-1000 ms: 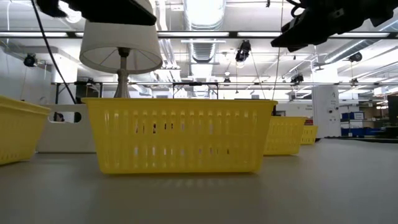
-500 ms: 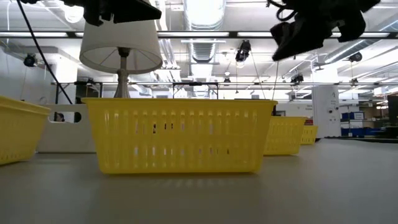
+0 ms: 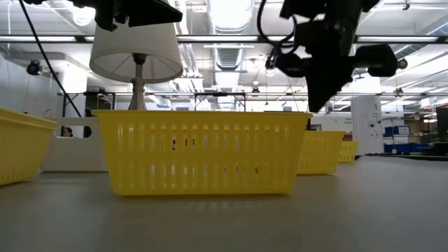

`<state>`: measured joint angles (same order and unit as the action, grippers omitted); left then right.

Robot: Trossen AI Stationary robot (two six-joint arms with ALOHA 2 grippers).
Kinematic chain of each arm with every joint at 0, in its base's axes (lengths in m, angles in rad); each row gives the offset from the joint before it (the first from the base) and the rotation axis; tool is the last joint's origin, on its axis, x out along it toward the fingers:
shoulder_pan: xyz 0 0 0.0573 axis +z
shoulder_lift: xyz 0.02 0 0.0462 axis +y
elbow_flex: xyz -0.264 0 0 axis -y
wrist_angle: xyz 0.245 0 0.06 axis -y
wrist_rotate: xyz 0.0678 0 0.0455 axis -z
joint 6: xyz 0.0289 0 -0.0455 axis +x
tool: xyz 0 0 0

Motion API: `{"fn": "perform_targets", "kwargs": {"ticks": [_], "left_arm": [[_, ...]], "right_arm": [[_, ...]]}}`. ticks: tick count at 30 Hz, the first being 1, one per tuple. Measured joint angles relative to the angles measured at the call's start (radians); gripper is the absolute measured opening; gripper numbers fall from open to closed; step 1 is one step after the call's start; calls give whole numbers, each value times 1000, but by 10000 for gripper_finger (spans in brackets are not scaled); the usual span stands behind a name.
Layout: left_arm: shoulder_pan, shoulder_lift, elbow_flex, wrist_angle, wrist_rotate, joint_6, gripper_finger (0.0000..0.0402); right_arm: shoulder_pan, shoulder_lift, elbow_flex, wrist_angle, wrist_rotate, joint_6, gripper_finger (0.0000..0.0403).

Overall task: Stack baskets by color
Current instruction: Stack the yellow basket on the other yellow basket

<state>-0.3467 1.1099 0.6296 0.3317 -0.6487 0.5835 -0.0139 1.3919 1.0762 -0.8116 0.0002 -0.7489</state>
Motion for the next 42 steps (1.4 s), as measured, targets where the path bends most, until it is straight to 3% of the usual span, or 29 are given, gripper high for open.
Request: {"fn": "perform_targets", "kwargs": {"ticks": [6,12,20,29,42], "left_arm": [[0,0,0,0,0,-1,26],[0,0,0,0,-1,-1,26],[0,0,0,-2,-2,0,26],[0,0,0,-1,-4,0,26],[0,0,0,-1,-3,0,26]], "right_arm": [[0,105,86,-138,3,-83,74],[10,159,95,-131,33,-254,132],[10,197,94,-106,48,-407,155],[10,280,93,-74,48,-446,130],[27,288,93,-79,46,-456,13]]}}
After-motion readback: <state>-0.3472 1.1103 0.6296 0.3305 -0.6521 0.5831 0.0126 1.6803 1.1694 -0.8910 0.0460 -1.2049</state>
